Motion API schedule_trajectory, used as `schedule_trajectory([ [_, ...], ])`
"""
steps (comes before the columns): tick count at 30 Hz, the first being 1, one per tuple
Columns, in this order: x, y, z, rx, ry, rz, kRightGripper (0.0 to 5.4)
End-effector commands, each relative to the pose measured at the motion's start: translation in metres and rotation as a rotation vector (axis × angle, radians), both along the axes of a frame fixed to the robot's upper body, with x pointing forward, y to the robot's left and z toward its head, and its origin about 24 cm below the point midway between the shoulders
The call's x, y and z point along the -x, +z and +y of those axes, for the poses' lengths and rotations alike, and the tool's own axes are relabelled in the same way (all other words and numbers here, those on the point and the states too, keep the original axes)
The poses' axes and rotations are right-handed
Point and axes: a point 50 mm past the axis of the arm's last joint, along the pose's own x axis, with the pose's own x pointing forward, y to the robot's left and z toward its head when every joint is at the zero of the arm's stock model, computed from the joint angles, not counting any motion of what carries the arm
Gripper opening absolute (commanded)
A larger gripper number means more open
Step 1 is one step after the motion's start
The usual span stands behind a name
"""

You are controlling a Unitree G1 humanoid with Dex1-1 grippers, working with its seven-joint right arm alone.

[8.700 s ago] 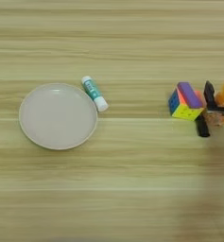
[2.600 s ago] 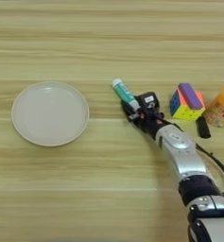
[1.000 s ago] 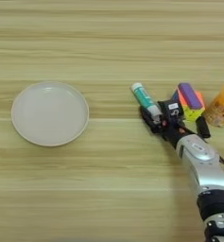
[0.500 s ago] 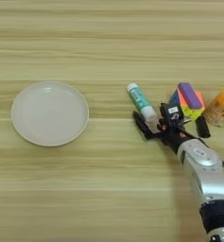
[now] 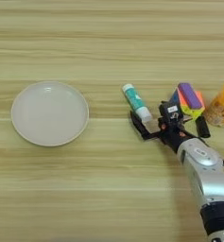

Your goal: Move the objects on the table

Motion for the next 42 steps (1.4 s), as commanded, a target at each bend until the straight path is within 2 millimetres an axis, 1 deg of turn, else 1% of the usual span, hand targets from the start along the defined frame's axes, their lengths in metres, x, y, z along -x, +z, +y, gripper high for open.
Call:
schedule_trajectory([
  [1, -0.012, 0.027, -0.001, 0.022, 0.008, -0.108, 5.39],
  [28, -0.011, 0.027, 0.002, 0.023, 0.022, -0.116, 5.39],
  [32, -0.010, 0.040, 0.008, 0.025, 0.051, -0.172, 5.39],
  [34, -0.010, 0.052, 0.015, 0.037, 0.083, -0.212, 5.39],
  [38, -0.011, 0.073, 0.030, 0.052, 0.149, -0.282, 5.39],
  [42, -0.014, 0.085, 0.049, 0.052, 0.215, -0.320, 5.39],
])
